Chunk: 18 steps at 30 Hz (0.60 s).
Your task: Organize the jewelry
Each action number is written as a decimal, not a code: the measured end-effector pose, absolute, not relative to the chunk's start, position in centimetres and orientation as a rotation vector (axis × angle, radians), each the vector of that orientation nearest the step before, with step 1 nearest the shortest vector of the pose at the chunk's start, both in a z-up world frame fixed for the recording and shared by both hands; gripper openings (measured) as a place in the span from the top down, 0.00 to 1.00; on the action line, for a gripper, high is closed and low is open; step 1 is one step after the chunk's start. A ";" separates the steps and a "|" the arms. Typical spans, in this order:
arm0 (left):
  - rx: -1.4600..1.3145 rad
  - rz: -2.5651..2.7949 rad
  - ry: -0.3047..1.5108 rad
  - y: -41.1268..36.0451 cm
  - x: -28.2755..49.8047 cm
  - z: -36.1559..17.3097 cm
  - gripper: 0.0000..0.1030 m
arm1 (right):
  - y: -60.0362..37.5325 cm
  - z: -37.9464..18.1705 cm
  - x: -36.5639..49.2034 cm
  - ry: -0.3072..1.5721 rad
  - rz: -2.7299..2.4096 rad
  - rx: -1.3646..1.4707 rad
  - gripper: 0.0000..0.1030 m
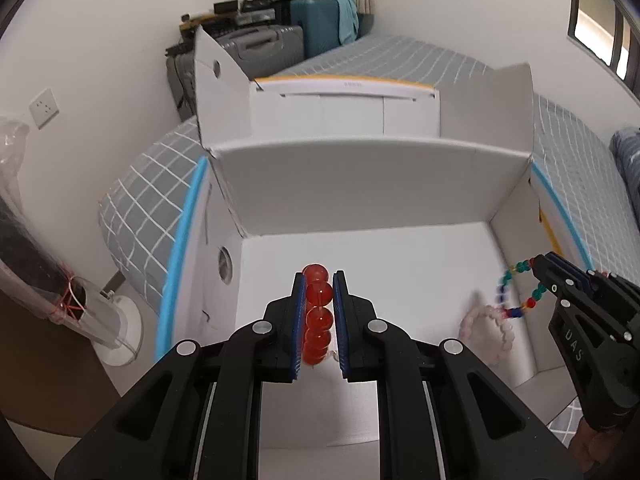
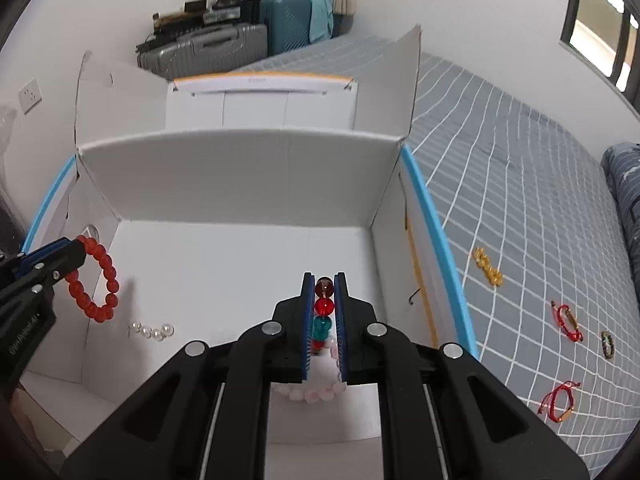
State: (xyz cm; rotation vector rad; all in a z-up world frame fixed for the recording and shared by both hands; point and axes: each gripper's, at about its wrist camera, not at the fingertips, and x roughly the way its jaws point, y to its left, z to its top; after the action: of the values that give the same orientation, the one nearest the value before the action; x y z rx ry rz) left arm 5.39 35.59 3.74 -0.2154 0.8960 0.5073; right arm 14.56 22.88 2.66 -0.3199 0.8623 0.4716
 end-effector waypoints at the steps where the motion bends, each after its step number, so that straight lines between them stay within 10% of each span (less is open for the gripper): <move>1: -0.210 0.507 0.904 35.6 5.6 3.4 0.87 | 23.0 2.4 14.7 0.878 0.470 -0.324 0.91; 18: -0.225 0.479 0.985 35.5 6.5 1.6 0.85 | 23.6 0.8 15.5 1.014 0.485 -0.351 0.90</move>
State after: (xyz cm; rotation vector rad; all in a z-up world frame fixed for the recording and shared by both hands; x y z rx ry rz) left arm 6.46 35.50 1.60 -0.2255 0.9853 0.4793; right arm 15.47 23.62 0.77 -0.3512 1.0142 0.4847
